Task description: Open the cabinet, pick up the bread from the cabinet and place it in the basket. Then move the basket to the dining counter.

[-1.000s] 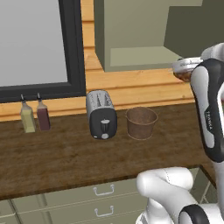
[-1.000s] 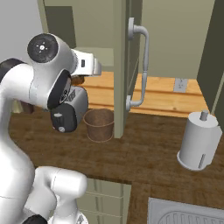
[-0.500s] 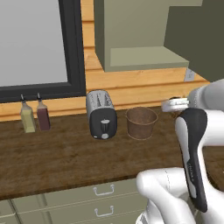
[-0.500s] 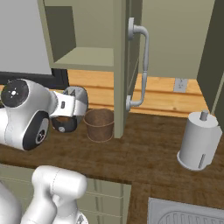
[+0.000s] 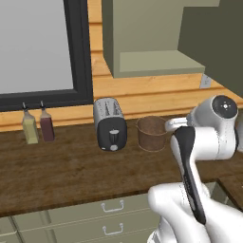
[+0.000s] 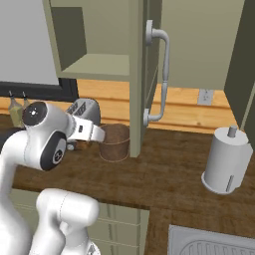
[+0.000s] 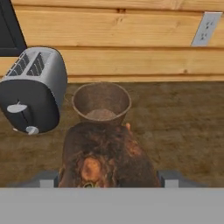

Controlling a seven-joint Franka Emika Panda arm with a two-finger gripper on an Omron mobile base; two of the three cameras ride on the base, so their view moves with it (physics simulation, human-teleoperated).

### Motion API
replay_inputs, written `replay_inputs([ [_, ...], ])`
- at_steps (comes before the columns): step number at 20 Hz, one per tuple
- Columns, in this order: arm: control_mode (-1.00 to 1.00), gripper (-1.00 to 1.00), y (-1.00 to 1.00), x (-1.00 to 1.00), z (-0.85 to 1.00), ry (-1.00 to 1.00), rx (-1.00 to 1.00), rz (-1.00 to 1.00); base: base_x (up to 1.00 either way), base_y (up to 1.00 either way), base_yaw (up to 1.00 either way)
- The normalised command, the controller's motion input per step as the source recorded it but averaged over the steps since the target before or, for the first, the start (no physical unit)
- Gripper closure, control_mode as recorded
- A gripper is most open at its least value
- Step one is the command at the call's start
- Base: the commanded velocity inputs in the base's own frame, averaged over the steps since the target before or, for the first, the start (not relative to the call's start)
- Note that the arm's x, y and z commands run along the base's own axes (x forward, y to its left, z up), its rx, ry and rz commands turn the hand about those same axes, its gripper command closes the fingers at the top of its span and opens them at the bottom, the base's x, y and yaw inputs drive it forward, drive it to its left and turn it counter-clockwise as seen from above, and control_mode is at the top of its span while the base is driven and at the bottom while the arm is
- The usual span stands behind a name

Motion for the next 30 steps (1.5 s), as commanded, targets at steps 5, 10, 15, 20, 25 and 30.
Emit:
replay_inputs([
  [5,-1.0,1.0,0.0,0.68,-0.54,0.03,-0.01,-0.04,0.0,0.0,0.0],
  [10,-1.0,1.0,0.0,0.71,-0.47,0.0,0.0,0.0,0.0,0.0,0.0],
  [15,-1.0,1.0,-0.02,0.29,-0.15,-0.05,0.04,0.0,0.0,0.0,0.0],
  [20,-1.0,1.0,-0.04,0.5,0.02,0.08,0.01,0.0,0.0,0.0,0.0],
  [25,-1.0,1.0,0.0,0.48,-0.08,0.05,0.01,0.0,0.0,0.0,0.0],
  [30,-1.0,1.0,-0.13,0.55,-0.28,0.05,0.02,0.0,0.0,0.0,0.0],
])
